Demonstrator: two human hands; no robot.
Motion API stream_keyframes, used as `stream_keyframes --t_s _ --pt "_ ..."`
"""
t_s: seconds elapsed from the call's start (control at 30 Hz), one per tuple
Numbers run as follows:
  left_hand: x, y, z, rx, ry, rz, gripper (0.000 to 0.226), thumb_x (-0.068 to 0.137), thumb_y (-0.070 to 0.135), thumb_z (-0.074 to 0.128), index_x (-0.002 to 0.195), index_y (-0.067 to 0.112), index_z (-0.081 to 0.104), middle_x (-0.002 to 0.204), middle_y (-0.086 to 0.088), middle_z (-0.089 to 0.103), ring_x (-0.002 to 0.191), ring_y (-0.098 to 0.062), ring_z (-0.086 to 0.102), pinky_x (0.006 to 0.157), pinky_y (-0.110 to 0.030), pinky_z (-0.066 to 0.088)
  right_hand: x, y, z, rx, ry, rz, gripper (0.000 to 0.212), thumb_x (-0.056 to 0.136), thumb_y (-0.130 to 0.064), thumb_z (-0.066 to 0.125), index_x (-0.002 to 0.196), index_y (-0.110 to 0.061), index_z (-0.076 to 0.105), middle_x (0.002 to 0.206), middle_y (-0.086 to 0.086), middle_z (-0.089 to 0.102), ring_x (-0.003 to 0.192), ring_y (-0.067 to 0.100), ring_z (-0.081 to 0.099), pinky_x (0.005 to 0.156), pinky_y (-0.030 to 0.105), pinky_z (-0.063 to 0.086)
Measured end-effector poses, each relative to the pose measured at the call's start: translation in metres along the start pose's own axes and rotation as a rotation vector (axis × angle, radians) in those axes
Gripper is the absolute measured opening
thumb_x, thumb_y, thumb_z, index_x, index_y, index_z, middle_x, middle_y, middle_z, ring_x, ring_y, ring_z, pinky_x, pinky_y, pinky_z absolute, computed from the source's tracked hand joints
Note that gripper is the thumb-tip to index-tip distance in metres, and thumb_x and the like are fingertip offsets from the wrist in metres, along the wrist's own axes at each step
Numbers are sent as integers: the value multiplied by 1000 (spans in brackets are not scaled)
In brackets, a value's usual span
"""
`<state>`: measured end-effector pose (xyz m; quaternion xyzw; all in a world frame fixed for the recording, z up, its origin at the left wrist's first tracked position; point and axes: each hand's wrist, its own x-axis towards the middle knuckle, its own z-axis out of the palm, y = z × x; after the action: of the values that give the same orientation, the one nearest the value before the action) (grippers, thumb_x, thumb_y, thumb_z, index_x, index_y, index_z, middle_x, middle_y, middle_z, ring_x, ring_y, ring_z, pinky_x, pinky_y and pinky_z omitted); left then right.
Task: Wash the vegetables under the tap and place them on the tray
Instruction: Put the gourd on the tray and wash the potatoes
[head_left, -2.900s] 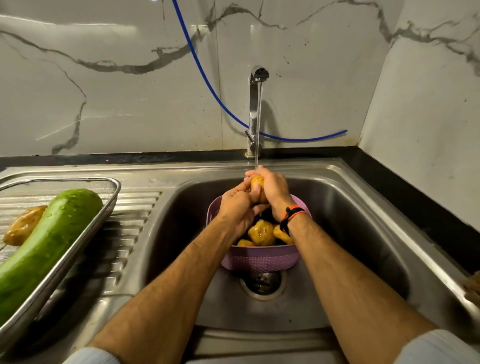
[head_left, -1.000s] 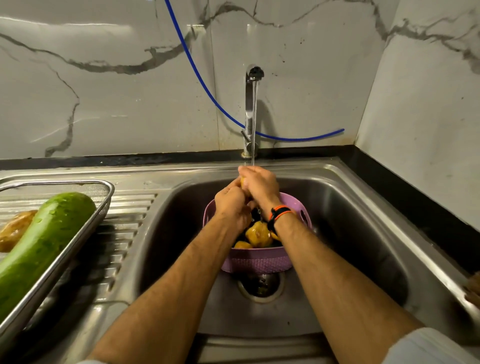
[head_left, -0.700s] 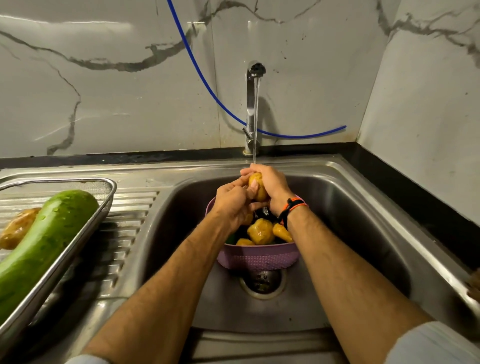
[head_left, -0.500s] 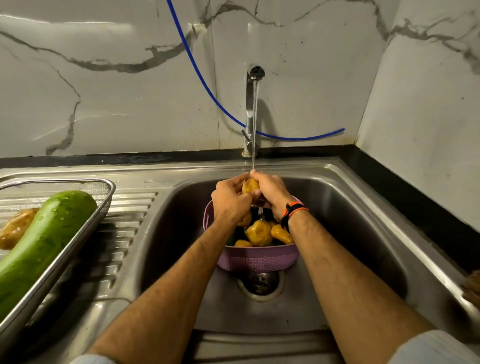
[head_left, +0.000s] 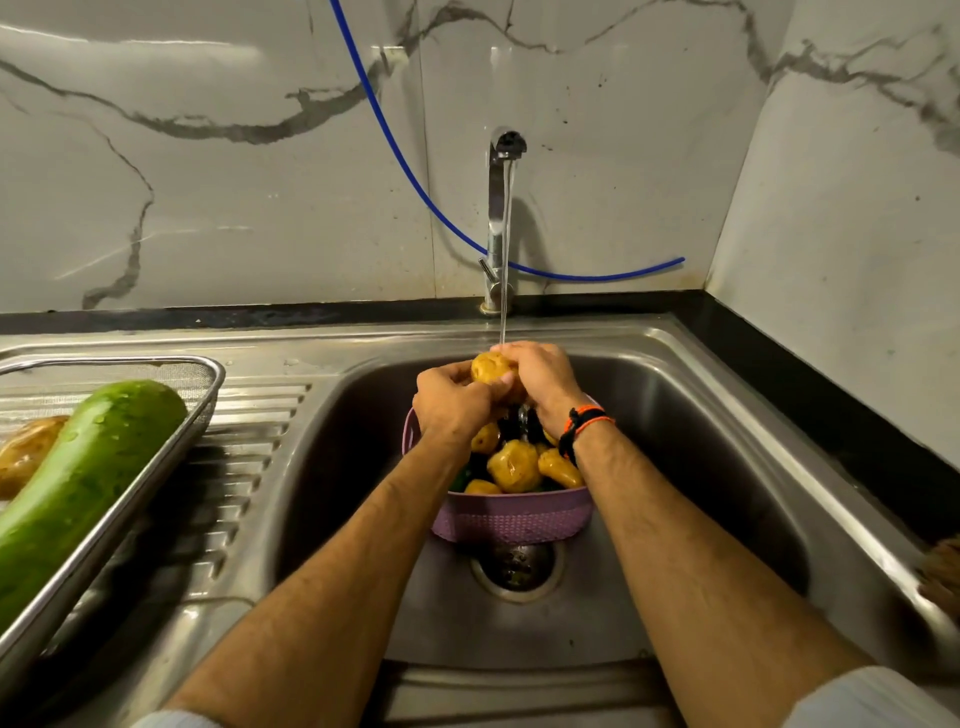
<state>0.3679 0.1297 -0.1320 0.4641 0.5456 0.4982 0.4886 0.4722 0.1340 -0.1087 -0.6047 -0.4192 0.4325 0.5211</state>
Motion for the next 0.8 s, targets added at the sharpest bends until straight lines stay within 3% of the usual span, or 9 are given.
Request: stream_keyframes --t_s 0.1,0.23,0.4,0.47,0.53,0.63,0.73,0.8 --pt "0 0 0 31 40 42 30 82 19 81 111 13 73 98 -5 76 89 -18 74 79 -39 63 -1 3 1 -125 -2 -8 16 94 -28 57 85 -24 69 86 -2 69 100 22 62 96 44 50" --pt "0 3 -1 -218 5 -91 23 96 22 65 112 7 70 103 -14 73 95 -26 73 81 -43 62 -4 1 4 56 12 16 21 93 -20 58 109 -17 71 111 6 68 104 23 61 97 45 51" --pt "-6 14 -2 -417 -156 -280 24 101 14 53 116 -1 64 105 -17 71 101 -26 70 95 -41 56 -9 -6 8 208 -40 -44 27 95 -8 46 108 0 69 91 12 67 85 22 63 82 35 54" --pt "-7 16 -1 -425 -200 -287 24 102 11 49 119 -1 63 101 -16 70 102 -27 68 94 -43 56 -11 -7 10 150 -40 -74 32 97 -16 48 110 8 65 83 12 63 81 25 61 87 41 53" --pt "-9 16 2 -438 -216 -269 27 102 11 48 123 0 61 104 -18 69 106 -28 66 93 -44 56 -11 -6 10 57 -29 -108 33 99 -21 47 109 4 66 94 16 65 91 24 60 96 45 49" --pt "-12 14 5 -438 -196 -206 26 102 13 51 121 1 64 114 -20 68 106 -27 66 85 -37 59 -12 -6 12 -47 -65 -140 32 100 -24 44 114 -8 68 118 13 64 105 21 57 90 35 49" --pt "-14 16 7 -509 -111 -156 20 99 2 51 105 9 69 103 -15 70 87 -21 67 65 -27 54 -12 -4 18 -92 -20 -138 34 104 -28 38 128 -16 59 116 1 56 104 17 51 74 26 44" --pt "-16 18 7 -622 -114 -179 28 98 0 51 118 10 67 109 -16 70 83 -20 65 65 -27 52 -11 -5 22 -90 68 -109 34 104 -31 36 125 -17 58 113 3 57 101 18 52 83 31 45"
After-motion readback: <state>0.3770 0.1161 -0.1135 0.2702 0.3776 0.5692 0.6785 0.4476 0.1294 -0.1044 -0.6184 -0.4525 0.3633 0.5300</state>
